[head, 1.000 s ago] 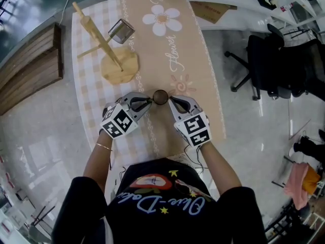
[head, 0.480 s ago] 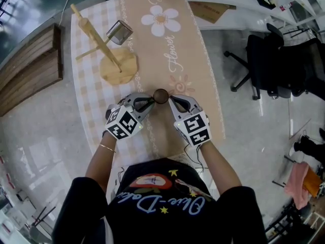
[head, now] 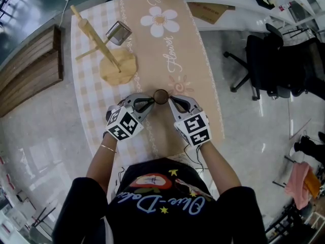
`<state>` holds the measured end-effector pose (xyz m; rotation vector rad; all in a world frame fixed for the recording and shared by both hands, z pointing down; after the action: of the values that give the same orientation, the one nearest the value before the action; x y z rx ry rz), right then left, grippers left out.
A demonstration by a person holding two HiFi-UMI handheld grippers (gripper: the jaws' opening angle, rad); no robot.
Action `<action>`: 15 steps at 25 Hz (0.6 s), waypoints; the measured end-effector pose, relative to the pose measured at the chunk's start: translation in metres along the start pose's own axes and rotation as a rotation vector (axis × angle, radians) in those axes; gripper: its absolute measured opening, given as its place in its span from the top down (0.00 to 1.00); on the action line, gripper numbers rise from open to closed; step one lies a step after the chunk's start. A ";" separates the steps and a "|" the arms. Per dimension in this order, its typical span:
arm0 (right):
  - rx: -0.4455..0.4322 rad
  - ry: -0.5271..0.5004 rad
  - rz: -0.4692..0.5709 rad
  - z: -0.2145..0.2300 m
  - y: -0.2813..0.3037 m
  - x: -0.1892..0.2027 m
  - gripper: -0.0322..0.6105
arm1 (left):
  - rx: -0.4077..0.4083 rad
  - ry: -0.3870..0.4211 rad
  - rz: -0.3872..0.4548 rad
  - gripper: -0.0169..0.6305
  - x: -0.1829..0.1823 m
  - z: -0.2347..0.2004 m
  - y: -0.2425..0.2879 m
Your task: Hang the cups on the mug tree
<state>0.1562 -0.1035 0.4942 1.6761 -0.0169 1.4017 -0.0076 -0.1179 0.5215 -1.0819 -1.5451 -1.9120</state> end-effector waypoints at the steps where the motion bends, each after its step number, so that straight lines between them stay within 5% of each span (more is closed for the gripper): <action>1: 0.002 -0.001 0.000 0.001 -0.001 0.000 0.94 | -0.006 0.002 0.001 0.90 -0.001 0.000 0.000; 15: -0.017 0.016 0.040 0.005 -0.015 0.001 0.94 | -0.036 -0.067 0.011 0.90 -0.015 0.009 -0.007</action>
<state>0.1679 -0.0974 0.4857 1.6587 -0.0534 1.4412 -0.0014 -0.1090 0.5058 -1.1784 -1.5431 -1.9211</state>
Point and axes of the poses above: the fingertips, and each gripper's own axes: y forward along the fingers, z to its right, x out of its underside, the point moved 9 cm from there along -y, backward along the fingers
